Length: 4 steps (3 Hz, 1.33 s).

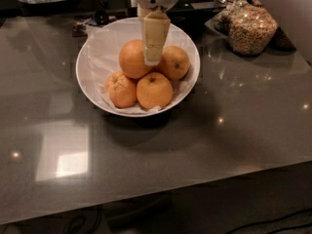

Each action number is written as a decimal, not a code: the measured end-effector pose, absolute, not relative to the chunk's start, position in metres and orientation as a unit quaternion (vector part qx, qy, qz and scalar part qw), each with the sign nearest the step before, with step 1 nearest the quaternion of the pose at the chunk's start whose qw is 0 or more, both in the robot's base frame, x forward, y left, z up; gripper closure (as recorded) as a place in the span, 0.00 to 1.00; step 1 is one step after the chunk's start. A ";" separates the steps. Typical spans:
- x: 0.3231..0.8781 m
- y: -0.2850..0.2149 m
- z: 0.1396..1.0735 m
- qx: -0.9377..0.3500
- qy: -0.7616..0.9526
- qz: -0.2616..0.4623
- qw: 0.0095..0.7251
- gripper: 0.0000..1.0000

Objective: Pick orange from white bowl

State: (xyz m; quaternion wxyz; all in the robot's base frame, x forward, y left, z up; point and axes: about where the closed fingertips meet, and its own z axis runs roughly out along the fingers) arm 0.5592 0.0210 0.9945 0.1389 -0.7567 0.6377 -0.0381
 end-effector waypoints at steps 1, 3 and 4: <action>0.559 0.034 0.986 -0.767 0.627 -0.029 0.130 0.25; 0.562 0.045 0.971 -0.773 0.623 -0.008 0.119 0.28; 0.567 0.043 0.967 -0.770 0.627 -0.003 0.117 0.25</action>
Offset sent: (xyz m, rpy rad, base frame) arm -0.0227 0.0106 -0.0343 -0.0919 0.1769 0.0718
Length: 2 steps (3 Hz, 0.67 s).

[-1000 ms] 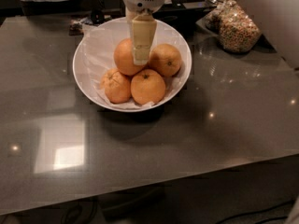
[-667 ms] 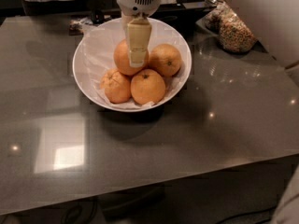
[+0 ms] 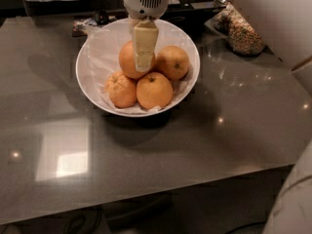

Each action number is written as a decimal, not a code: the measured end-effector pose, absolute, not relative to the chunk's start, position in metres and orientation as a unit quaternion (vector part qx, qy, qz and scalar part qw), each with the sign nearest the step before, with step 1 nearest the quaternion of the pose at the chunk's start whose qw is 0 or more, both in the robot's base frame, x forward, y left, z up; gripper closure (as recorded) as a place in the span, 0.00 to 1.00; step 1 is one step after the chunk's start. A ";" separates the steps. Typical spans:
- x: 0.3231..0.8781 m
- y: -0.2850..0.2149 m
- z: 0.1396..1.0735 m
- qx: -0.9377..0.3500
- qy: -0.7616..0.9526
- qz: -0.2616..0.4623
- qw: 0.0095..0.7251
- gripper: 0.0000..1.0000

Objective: Pick orange from white bowl

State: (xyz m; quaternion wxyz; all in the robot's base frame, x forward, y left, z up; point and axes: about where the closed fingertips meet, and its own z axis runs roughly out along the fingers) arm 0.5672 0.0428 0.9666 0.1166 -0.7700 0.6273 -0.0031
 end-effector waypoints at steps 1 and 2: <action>0.567 0.048 0.959 -0.775 0.623 0.003 0.107 0.26; 0.566 0.053 0.951 -0.781 0.617 0.009 0.099 0.26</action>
Offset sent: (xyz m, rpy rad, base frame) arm -0.0248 -0.0058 -0.0282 -0.1069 0.1511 0.0556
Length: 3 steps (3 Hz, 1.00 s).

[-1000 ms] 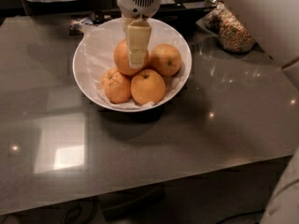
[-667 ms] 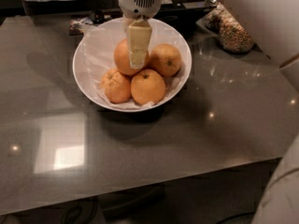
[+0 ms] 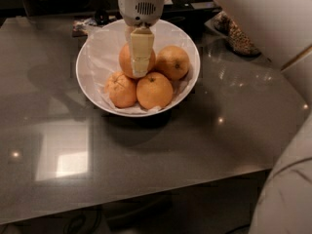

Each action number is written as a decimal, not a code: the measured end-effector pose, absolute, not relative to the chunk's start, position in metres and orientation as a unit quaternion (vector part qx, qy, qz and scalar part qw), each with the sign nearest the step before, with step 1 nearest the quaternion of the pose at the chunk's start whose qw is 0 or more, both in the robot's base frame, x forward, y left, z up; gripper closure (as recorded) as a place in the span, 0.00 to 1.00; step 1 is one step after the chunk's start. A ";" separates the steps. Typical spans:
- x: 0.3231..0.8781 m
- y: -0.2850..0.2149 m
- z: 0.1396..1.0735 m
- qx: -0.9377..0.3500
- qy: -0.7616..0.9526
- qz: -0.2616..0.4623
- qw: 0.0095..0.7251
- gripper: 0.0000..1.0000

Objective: Pick orange from white bowl

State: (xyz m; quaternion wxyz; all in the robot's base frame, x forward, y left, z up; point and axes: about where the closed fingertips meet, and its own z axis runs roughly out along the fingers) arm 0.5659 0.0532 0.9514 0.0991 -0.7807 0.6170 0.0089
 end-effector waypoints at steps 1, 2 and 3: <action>0.565 0.055 0.944 -0.782 0.616 0.016 0.094 0.26; 0.567 0.051 0.937 -0.778 0.621 0.023 0.091 0.27; 0.567 0.046 0.929 -0.774 0.626 0.029 0.087 0.46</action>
Offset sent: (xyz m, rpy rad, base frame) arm -0.0167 -0.0259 -0.0257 -0.0668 0.1288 -0.0138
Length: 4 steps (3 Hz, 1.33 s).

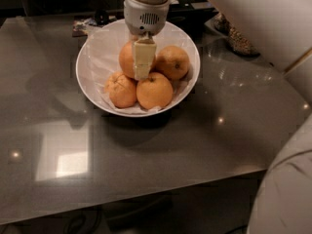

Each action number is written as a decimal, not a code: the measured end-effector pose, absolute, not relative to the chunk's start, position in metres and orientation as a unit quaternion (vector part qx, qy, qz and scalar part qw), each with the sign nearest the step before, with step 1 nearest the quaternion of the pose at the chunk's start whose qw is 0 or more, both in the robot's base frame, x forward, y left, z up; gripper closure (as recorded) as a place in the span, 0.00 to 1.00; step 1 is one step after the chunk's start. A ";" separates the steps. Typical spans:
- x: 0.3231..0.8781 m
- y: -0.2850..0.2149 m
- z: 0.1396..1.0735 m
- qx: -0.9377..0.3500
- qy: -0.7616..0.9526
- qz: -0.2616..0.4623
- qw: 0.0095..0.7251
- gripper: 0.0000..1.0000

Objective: Pick orange from white bowl

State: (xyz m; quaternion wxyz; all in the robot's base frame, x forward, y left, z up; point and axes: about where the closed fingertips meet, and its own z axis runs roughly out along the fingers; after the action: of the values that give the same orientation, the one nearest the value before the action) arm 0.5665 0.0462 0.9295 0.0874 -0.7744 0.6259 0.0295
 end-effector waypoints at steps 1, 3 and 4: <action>0.572 0.052 0.931 -0.773 0.625 0.027 0.103 0.69; 0.555 0.051 0.952 -0.776 0.610 0.022 0.160 1.00; 0.520 0.036 0.980 -0.775 0.598 0.013 0.206 1.00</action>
Offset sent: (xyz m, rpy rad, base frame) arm 0.0046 0.0049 0.0014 0.0168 -0.0195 -0.0008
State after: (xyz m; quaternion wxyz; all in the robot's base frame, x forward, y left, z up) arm 0.5199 0.0359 0.9796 0.2055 -0.7746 0.5980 0.0129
